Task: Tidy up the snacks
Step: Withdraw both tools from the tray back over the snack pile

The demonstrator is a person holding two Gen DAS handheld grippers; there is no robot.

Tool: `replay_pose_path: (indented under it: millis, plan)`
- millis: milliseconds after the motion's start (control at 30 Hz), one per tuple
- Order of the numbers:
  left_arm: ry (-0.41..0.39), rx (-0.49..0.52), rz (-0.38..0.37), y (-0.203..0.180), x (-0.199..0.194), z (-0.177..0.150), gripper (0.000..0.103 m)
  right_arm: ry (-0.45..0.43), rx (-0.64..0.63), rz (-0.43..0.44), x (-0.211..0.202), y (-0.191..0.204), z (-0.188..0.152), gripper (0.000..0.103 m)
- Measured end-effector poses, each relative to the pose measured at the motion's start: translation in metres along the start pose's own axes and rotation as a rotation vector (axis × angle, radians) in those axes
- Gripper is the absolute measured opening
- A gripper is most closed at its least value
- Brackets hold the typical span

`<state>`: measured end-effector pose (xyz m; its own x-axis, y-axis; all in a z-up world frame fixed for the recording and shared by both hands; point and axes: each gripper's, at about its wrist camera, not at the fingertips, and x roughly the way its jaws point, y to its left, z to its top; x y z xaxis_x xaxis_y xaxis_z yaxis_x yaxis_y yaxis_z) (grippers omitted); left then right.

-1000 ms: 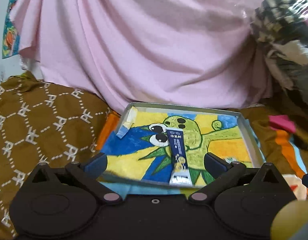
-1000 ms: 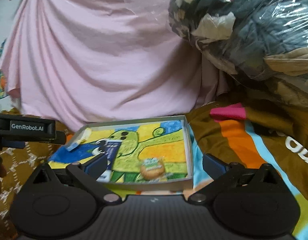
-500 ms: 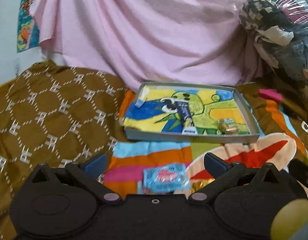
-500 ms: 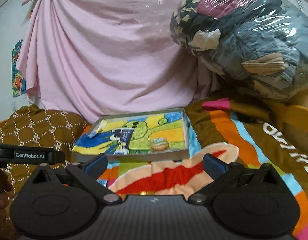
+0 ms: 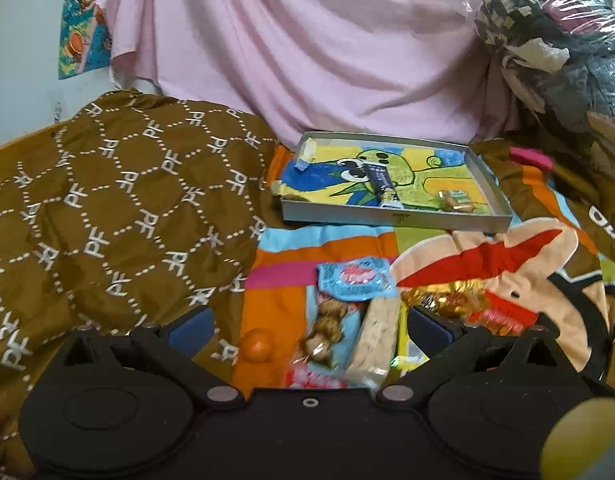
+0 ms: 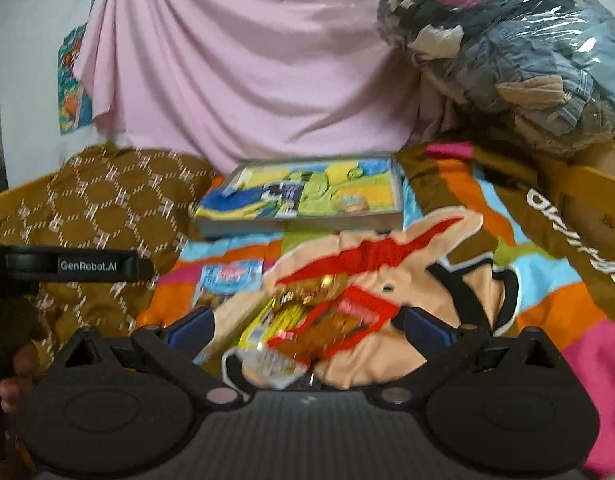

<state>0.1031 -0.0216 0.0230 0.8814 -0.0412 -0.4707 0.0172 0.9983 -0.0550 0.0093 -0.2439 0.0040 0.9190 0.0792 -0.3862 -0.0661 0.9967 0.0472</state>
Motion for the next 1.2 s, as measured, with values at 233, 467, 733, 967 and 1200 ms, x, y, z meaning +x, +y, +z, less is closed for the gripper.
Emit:
replay_pose_path:
  millis: [233, 467, 733, 967, 1200]
  plan:
    - [0.002, 0.033, 0.022, 0.011, -0.020, -0.023, 0.102, 0.018, -0.013, -0.040, -0.016, 0.007, -0.015, 0.103]
    - [0.021, 0.065, 0.014, 0.007, -0.031, -0.036, 0.102, 0.023, -0.030, -0.060, -0.024, 0.006, -0.023, 0.103]
    - [0.032, 0.084, 0.005, 0.001, -0.037, -0.043, 0.102, 0.034, -0.033, -0.055, -0.025, 0.004, -0.025, 0.103]
    - [0.026, 0.096, 0.000, -0.004, -0.037, -0.045, 0.102, 0.041, -0.043, -0.048, -0.023, 0.004, -0.025, 0.103]
    - [0.023, 0.082, 0.010, 0.001, -0.036, -0.039, 0.102, 0.041, -0.047, -0.047, -0.024, 0.004, -0.026, 0.103]
